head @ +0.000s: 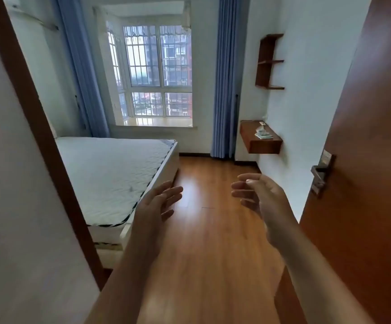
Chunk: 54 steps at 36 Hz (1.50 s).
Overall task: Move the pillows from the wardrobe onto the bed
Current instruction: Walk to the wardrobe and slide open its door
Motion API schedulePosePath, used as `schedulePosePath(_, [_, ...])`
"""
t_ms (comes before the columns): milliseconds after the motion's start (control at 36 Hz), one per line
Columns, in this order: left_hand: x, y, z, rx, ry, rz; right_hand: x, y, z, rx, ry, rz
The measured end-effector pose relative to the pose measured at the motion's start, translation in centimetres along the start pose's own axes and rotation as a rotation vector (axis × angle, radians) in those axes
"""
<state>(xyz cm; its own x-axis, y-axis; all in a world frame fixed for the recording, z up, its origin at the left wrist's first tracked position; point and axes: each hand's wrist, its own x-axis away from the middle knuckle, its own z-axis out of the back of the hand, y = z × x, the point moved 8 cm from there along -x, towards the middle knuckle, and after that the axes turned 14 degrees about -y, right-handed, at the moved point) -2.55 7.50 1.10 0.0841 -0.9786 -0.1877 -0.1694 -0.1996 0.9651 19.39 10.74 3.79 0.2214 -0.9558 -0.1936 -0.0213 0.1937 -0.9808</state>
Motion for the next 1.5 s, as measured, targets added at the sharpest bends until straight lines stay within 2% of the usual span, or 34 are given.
schedulePosePath(444, [-8.3,-4.6,4.0,0.019,0.051,0.068,-9.3,5.8,-1.5,-0.044,-0.024,-0.029])
schedulePosePath(972, [-32.2,-6.0,6.2,-0.037,0.174,-0.036,-35.7,8.7,-0.2,-0.1,-0.16,0.0])
schedulePosePath(1194, [-38.0,-10.8,10.2,-0.023,0.273,0.072,-42.9,14.6,-2.7,-0.148,-0.206,-0.13])
schedulePosePath(1500, [-49.5,-11.4,17.3,-0.001,0.339,0.022,-56.7,17.6,-8.5,-0.127,-0.277,-0.12])
